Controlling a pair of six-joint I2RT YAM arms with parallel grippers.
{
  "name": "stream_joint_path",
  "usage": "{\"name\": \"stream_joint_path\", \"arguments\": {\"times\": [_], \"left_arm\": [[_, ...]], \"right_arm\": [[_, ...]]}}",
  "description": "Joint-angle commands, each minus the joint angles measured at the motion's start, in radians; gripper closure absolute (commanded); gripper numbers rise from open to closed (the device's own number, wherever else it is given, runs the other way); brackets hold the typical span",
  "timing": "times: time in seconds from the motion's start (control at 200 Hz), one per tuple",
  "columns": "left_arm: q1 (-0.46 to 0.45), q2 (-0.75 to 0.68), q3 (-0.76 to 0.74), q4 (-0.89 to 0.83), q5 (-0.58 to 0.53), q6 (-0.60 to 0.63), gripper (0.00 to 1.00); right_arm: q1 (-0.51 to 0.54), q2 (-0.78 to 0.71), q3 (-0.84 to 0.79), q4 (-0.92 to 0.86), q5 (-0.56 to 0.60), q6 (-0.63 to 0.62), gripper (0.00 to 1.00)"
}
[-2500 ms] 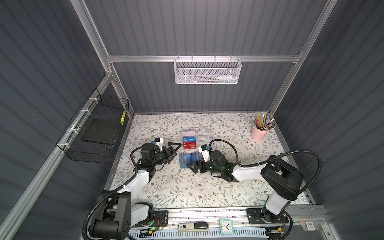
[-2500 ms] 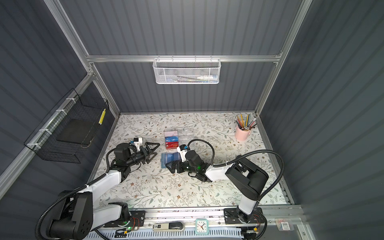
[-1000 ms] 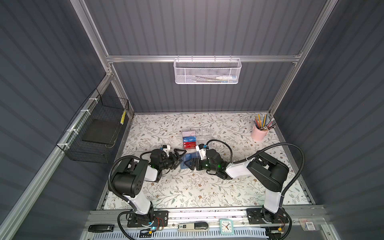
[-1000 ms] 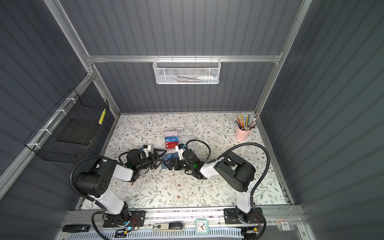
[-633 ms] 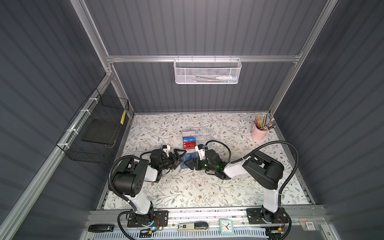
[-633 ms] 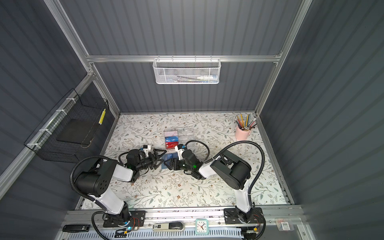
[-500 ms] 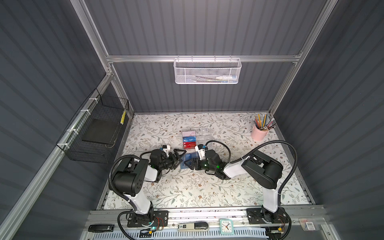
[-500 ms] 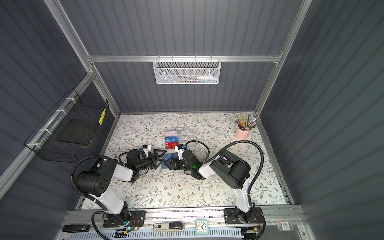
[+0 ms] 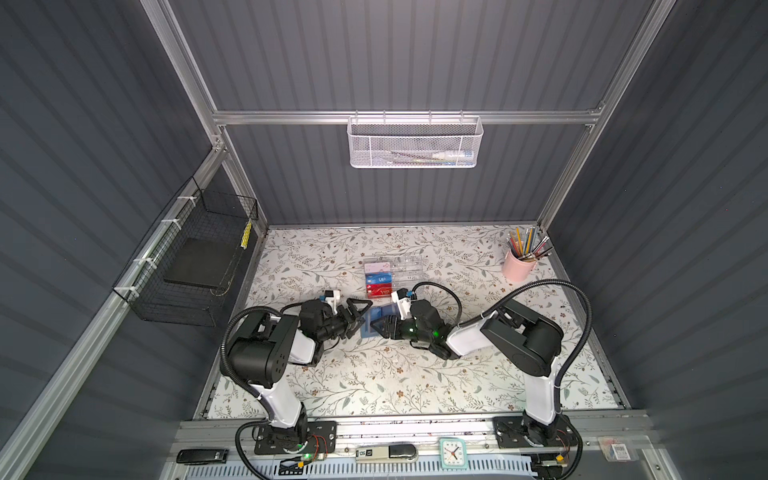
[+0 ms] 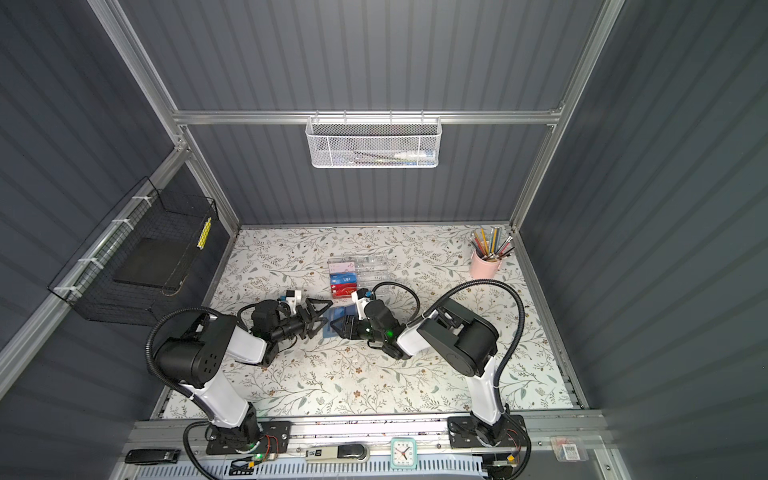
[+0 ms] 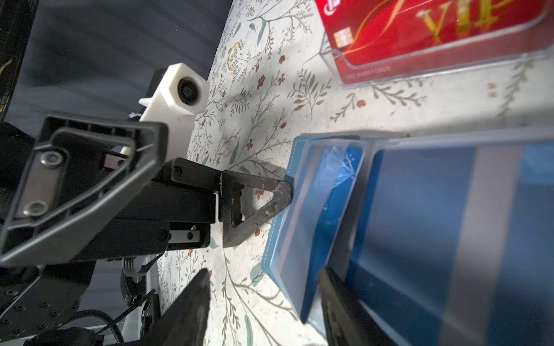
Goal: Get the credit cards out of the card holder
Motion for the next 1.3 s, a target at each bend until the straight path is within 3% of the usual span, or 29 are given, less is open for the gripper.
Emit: {"name": "stream_joint_path", "arguments": {"times": [0.0, 0.35, 0.67, 0.97, 1.296], "left_arm": [[0.006, 0.034, -0.034, -0.102, -0.026, 0.010, 0.00], [0.007, 0.045, -0.041, -0.090, -0.023, 0.009, 0.00], [0.009, 0.043, -0.045, -0.085, -0.020, 0.009, 0.00], [0.009, 0.040, -0.049, -0.081, -0.019, 0.008, 0.00], [0.009, 0.037, -0.051, -0.085, -0.015, 0.011, 0.00]], "right_arm": [[-0.011, 0.032, 0.023, -0.011, 0.011, 0.007, 0.46], [-0.024, 0.052, 0.042, 0.014, -0.006, 0.030, 0.62], [-0.022, 0.059, 0.038, 0.035, -0.004, 0.039, 0.86], [-0.024, 0.054, 0.035, 0.037, -0.001, 0.041, 1.00], [-0.033, -0.007, -0.003, 0.020, 0.022, 0.020, 1.00]]}}
